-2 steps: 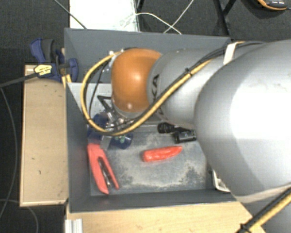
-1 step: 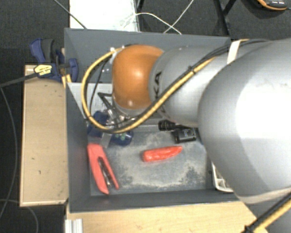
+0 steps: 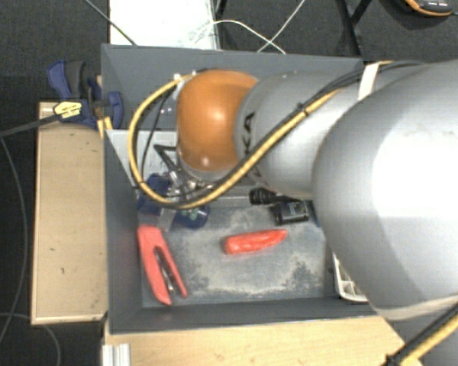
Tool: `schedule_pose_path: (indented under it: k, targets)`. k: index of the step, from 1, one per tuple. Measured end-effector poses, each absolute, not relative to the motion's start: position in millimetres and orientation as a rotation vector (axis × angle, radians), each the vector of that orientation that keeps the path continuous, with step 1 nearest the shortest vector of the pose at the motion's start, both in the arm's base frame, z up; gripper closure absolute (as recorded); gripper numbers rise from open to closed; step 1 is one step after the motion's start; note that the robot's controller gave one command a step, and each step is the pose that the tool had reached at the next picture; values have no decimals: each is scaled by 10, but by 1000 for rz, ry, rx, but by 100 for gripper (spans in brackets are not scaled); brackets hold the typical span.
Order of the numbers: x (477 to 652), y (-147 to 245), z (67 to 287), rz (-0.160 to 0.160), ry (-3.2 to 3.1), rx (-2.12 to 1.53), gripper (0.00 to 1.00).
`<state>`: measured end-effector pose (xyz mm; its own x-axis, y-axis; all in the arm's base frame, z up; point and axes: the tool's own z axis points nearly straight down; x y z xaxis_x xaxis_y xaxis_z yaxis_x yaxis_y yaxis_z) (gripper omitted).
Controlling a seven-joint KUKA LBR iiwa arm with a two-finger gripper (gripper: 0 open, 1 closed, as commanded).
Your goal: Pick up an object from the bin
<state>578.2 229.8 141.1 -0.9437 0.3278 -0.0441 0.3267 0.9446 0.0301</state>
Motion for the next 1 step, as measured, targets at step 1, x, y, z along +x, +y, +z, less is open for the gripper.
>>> schedule_pose_path:
  k: [1]
  targets:
    - [5762,2290,1546,29,3058,515,100]
